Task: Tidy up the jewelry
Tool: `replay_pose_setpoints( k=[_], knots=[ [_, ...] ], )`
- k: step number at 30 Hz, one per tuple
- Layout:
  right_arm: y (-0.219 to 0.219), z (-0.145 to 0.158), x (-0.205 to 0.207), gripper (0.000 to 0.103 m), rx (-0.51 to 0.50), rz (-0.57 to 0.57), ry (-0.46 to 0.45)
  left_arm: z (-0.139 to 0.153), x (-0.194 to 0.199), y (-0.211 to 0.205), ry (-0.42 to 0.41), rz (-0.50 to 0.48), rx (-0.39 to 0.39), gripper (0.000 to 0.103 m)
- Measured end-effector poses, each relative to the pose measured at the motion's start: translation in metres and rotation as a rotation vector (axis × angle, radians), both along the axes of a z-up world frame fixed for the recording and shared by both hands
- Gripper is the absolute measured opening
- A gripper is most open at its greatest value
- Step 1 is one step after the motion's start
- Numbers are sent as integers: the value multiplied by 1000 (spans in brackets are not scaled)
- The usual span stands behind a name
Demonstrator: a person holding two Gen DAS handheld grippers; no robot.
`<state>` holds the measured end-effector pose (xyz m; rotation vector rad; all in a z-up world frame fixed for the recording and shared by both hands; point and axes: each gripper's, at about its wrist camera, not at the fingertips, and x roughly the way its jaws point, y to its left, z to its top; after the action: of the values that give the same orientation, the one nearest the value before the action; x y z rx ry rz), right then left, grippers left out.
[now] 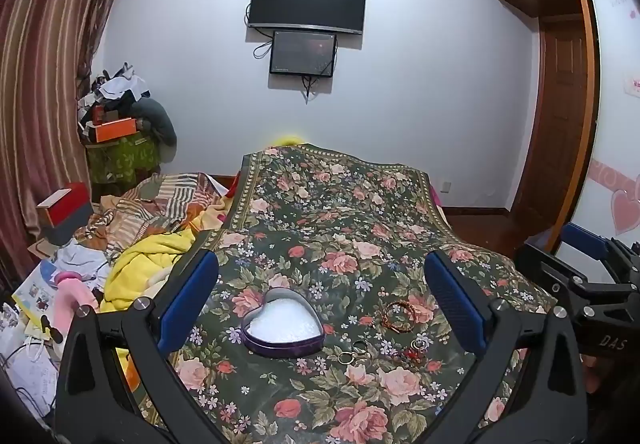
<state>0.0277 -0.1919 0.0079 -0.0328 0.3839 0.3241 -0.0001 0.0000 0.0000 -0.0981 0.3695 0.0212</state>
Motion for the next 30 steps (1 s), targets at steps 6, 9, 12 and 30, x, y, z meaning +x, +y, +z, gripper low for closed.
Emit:
replay_pose_setpoints(
  k=[6,9,12,30],
  knots=[
    [1,0,0,103,-4,0,0,0,0,0,-6,0,0,103],
    [1,0,-1,103,-5,1,-3,0,-1,0,-6,1,-1,103],
    [1,0,-1,103,-5,0,-4,1,-1,-1,-5,1,2,103],
    [3,4,-2,103,5,16,-5,-3,0,4,-2,12,-4,103]
  ],
)
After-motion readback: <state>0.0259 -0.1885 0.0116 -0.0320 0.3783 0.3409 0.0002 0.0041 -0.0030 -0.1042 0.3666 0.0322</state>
